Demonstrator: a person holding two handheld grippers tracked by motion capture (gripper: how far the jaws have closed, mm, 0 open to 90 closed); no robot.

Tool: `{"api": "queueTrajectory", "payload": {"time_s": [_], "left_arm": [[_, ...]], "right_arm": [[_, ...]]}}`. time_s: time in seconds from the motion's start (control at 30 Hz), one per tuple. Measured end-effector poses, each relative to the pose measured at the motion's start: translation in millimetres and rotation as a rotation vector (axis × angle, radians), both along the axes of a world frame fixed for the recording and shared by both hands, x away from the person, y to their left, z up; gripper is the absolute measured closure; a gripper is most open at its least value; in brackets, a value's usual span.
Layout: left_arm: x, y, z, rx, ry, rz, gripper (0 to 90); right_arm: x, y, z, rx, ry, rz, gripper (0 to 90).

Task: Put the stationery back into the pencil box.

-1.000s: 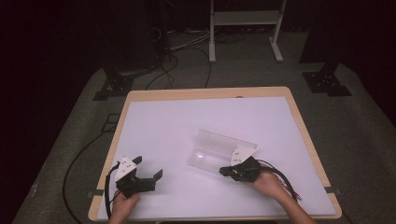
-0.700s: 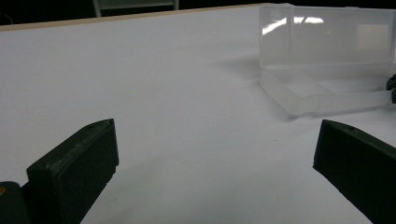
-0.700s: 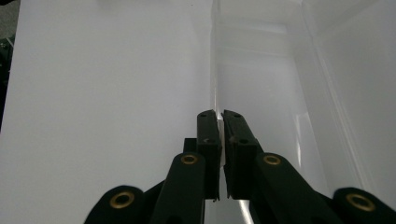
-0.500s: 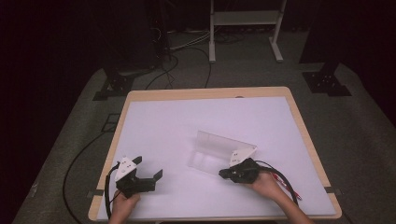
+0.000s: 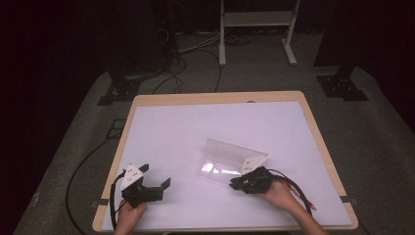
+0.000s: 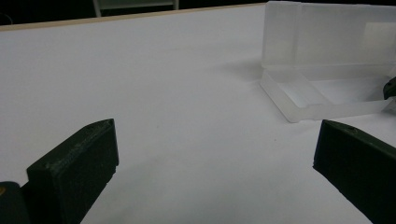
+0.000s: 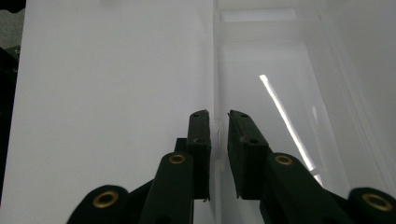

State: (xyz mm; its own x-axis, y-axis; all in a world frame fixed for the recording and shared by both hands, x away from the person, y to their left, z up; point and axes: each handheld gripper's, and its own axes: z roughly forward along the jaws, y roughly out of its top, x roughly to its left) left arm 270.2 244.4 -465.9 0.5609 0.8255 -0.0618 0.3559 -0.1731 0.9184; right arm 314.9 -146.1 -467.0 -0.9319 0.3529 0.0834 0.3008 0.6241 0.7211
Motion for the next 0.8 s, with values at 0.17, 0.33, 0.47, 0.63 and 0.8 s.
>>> {"api": "queueTrajectory", "payload": {"time_s": [0.17,0.33,0.47,0.63,0.8], "left_arm": [[0.0,-0.1,0.0,0.002,0.0,-0.001,0.0],[0.0,0.0,0.0,0.001,0.001,-0.001,0.0],[0.1,0.0,0.0,0.001,0.001,0.0,0.0],[0.2,0.0,-0.1,0.001,0.001,-0.001,0.0],[0.2,0.0,0.0,0.003,0.001,-0.001,0.0]], "right_arm": [[-0.1,-3.4,4.7,0.024,-0.003,-0.009,69.4],[-1.0,-11.3,13.2,0.044,-0.008,-0.034,61.7],[-3.4,-17.9,18.0,0.05,-0.015,-0.046,57.7],[-7.2,-25.6,21.5,0.055,-0.016,-0.061,55.6],[-12.1,-35.6,26.0,0.066,-0.034,-0.079,50.7]]}}
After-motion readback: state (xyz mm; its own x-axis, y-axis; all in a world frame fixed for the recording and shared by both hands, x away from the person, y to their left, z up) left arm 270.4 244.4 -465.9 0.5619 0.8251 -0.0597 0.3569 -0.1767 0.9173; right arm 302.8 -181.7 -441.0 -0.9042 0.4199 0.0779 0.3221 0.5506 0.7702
